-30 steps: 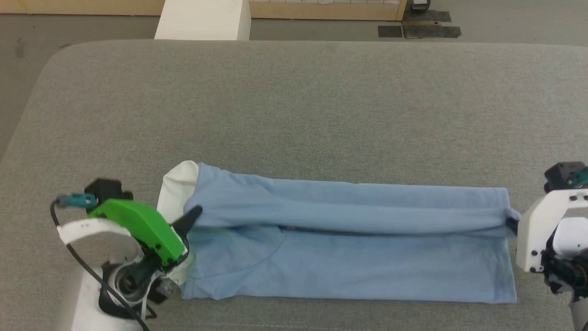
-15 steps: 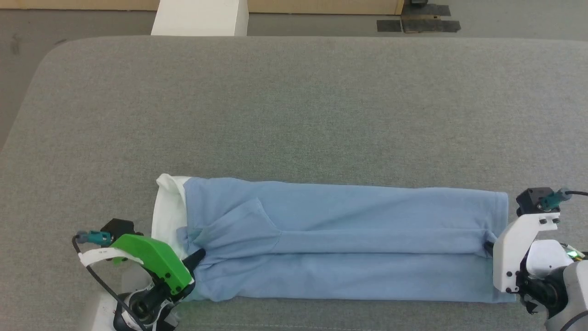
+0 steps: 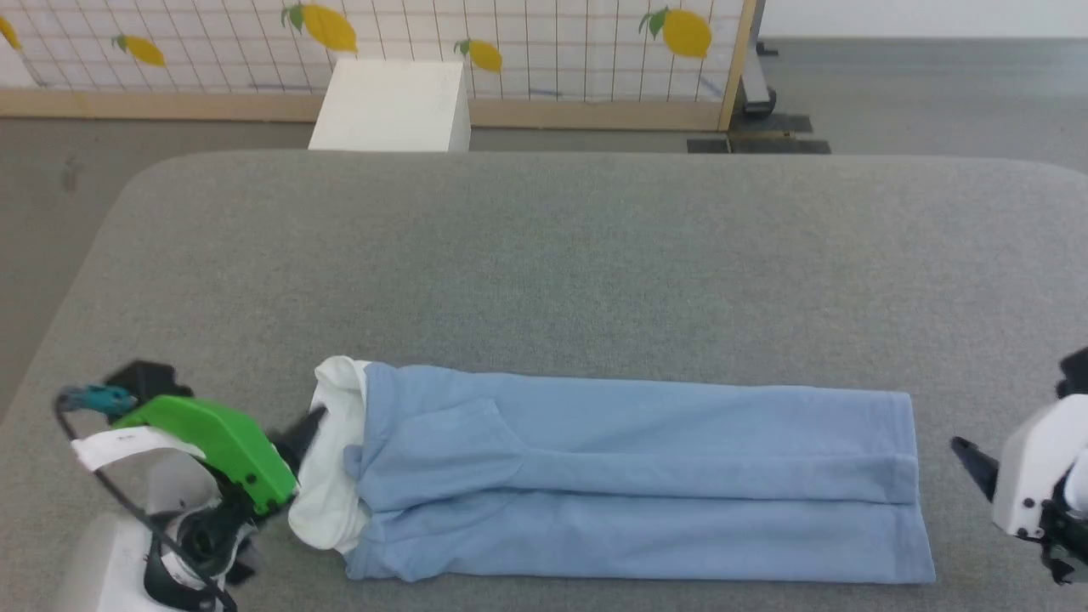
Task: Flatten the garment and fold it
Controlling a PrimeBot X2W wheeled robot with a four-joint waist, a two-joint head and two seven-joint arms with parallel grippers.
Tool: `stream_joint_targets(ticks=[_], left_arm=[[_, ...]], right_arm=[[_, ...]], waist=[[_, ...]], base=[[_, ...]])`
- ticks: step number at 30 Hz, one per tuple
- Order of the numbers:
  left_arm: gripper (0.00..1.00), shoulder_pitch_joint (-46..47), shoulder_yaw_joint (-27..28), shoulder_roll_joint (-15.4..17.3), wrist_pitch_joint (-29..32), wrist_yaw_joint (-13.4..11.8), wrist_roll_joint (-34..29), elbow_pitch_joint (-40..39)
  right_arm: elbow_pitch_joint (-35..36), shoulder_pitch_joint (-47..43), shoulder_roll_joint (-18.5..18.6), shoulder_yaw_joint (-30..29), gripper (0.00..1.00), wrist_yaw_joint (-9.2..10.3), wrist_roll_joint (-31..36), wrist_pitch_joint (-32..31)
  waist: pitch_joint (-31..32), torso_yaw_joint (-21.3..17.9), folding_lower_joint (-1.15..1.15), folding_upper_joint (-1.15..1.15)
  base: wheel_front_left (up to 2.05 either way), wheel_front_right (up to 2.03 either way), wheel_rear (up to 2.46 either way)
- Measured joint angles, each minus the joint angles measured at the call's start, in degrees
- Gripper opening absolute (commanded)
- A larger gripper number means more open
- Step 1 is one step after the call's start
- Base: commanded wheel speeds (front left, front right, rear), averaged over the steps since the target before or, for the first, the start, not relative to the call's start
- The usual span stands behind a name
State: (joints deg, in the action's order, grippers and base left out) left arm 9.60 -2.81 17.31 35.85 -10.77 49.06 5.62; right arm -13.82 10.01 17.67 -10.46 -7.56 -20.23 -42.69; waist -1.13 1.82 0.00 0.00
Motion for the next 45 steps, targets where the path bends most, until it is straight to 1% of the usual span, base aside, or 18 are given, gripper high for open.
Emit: stream_joint_targets(ticks=[2,4,6,7,8,10,12,14,15,19,20,23,30,36,37,38,39,45], left_arm=[[1.0,0.12,0.75,0.21,-4.78,1.25,-1.34,-2.13],[1.0,0.22,1.52,0.16,-11.8,3.9,-3.0,-3.47],[1.0,0.21,1.85,0.32,-20.04,6.94,-6.28,-3.7],[1.0,0.2,1.81,0.37,-22.82,8.11,-7.45,-3.54],[1.0,0.19,1.77,0.42,-27.04,9.1,-9.47,-3.16],[1.0,0.31,1.64,0.62,-34.51,10.39,-13.11,-2.09],[1.0,0.51,1.3,0.71,-41.16,10.82,-16.66,-1.13],[1.0,0.87,0.49,1.01,-46.45,11.07,-20.27,-0.08],[1.0,1.18,0.18,0.97,-47.9,11.09,-21.52,0.52],[1.0,2.36,0.15,0.29,-50.27,10.42,-26.41,0.96],[1.0,2.6,0.54,-0.29,-50.35,10.01,-26.8,0.96],[1.0,2.89,1.64,-1.9,-50.41,10.09,-28.22,0.3],[1.0,2.9,4.8,-4.89,-50.42,11.79,-30.45,0.07],[1.0,2.9,6.5,-6.79,-50.59,13.68,-32.51,0.4],[1.0,2.9,6.75,-7.05,-50.59,13.96,-32.81,0.46],[1.0,2.91,6.97,-7.23,-50.59,14.26,-32.98,0.56],[1.0,2.91,7.27,-7.47,-50.59,14.38,-33.12,0.74],[1.0,2.91,8.15,-8.48,-50.6,15.35,-34.05,1.66]], right_arm=[[0.88,-0.73,0.02,-1.23,1.0,0.0,0.0,-0.36],[0.91,-1.19,-0.01,-1.83,1.0,0.0,-0.42,-0.69],[0.88,-1.47,0.77,-0.23,1.0,0.0,-1.65,-0.71],[0.64,-1.59,0.88,0.07,1.0,0.0,-2.18,-0.75],[0.4,-1.86,1.33,0.89,1.0,0.0,-2.75,-0.76],[-0.24,-2.04,2.29,1.55,1.0,0.0,-4.21,-0.65],[-0.74,-2.04,3.3,2.11,1.0,0.0,-5.46,-0.55],[-1.19,-1.97,3.97,2.76,1.0,0.0,-6.55,0.2],[-1.56,-1.91,4.26,3.2,1.0,0.0,-7.17,0.43],[-2.77,-1.63,5.09,5.16,1.0,0.0,-9.14,1.11],[-3.02,-1.49,5.2,5.78,1.0,0.0,-9.62,1.34],[-3.45,-0.58,5.53,8.51,1.0,0.0,-11.2,1.71],[-3.13,2.07,7.42,14.68,1.0,0.02,-15.15,2.36],[-4.87,3.26,8.84,17.48,1.0,0.01,-16.02,2.23],[-5.3,3.52,8.98,17.63,0.53,0.01,-16.19,1.94],[-5.52,3.75,9.16,17.78,0.11,0.01,-16.17,1.68],[-5.93,4.01,9.35,17.77,0.0,0.01,-16.15,1.52],[-7.76,4.54,9.31,16.28,0.0,-0.08,-15.56,1.19]], waist=[[0.7,-0.02,0.0,0.0],[0.87,-0.02,0.0,0.0],[0.45,-0.02,0.0,0.0],[0.16,-0.02,0.0,0.0],[-0.3,0.01,0.0,0.0],[-1.31,0.18,0.0,0.0],[-2.38,0.39,0.0,0.0],[-3.55,0.64,0.0,0.0],[-4.2,0.79,0.0,0.0],[-6.75,1.44,0.0,0.0],[-7.39,1.63,0.0,0.0],[-9.12,2.15,0.0,0.0],[-11.39,3.23,0.0,0.0],[-10.89,3.59,0.0,0.0],[-10.86,3.67,0.0,0.0],[-10.85,3.71,0.0,0.0],[-10.82,3.73,0.0,0.0],[-10.73,3.64,0.0,0.0]], base=[[0.0,0.0,0.0],[0.0,0.0,0.0],[0.0,0.0,0.0],[0.0,0.0,0.0],[0.0,0.0,0.0],[0.0,0.0,0.0],[0.0,0.0,0.0],[0.0,0.0,0.0],[0.0,0.0,0.0],[0.0,0.0,0.0],[0.0,0.0,0.0],[0.0,0.0,0.0],[0.0,0.0,0.0],[0.0,0.0,0.0],[0.0,0.0,0.0],[0.0,0.0,0.0],[0.0,0.0,0.0],[0.0,0.0,0.0]])
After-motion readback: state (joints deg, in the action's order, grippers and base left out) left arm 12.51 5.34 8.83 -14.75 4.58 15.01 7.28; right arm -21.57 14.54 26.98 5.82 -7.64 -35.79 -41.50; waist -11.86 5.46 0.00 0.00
